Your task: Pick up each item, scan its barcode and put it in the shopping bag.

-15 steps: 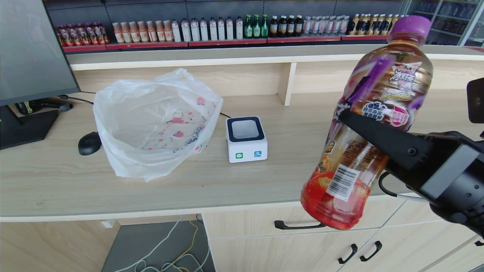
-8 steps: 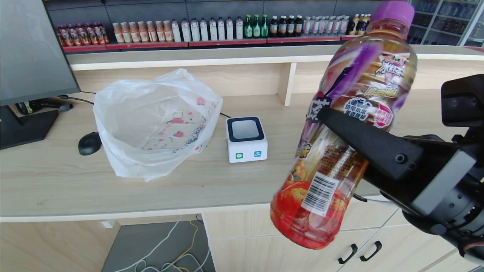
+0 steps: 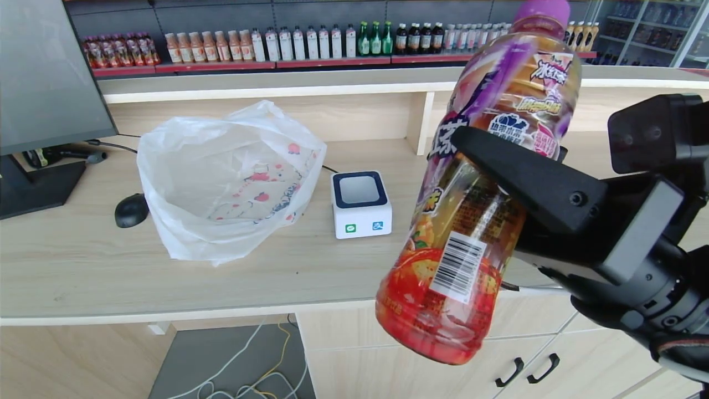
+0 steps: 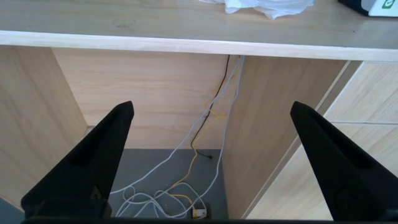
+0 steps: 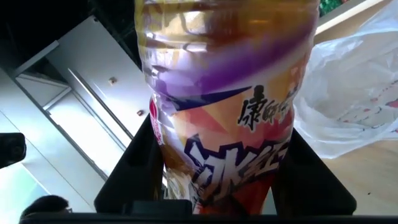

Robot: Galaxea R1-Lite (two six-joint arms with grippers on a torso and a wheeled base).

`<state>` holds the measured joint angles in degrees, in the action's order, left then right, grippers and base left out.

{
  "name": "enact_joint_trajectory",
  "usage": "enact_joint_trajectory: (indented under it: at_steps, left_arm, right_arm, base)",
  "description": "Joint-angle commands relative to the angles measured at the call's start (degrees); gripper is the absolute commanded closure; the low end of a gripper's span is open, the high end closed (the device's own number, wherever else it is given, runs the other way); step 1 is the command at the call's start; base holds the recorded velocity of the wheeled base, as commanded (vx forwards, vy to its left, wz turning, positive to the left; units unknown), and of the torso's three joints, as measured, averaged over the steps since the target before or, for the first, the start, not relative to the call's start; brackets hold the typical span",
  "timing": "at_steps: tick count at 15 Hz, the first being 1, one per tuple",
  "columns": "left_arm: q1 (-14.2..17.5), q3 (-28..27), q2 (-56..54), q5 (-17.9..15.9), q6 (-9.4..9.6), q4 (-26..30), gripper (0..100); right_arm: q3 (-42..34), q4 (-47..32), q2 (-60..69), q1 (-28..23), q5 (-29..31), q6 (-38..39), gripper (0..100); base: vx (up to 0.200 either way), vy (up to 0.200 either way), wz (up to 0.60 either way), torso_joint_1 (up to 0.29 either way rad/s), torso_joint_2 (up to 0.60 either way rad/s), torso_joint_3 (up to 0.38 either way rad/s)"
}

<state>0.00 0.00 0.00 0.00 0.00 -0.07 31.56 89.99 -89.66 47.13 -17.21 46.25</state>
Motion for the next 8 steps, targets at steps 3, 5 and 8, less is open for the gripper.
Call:
enact_joint_trajectory:
  at_steps: [3, 5, 8]
  left_arm:
    - [0.0, 0.0, 0.0, 0.0, 0.0, -0.01, 0]
    - [0.0, 0.0, 0.0, 0.0, -0.09, 0.07, 0]
    - [0.0, 0.0, 0.0, 0.0, 0.0, 0.07, 0]
  right_arm:
    - [0.61, 0.01, -0.34, 1.3, -0.01, 0.68, 100]
    - [0.61, 0.01, -0.43, 2.35, -0.01, 0.68, 100]
    - [0.61, 0.01, -1.3, 3.67, -0.01, 0.68, 100]
  base:
    - [0.0, 0.0, 0.0, 0.0, 0.0, 0.0]
    - [0.0, 0.0, 0.0, 0.0, 0.0, 0.0]
    - [0.0, 0.0, 0.0, 0.0, 0.0, 0.0]
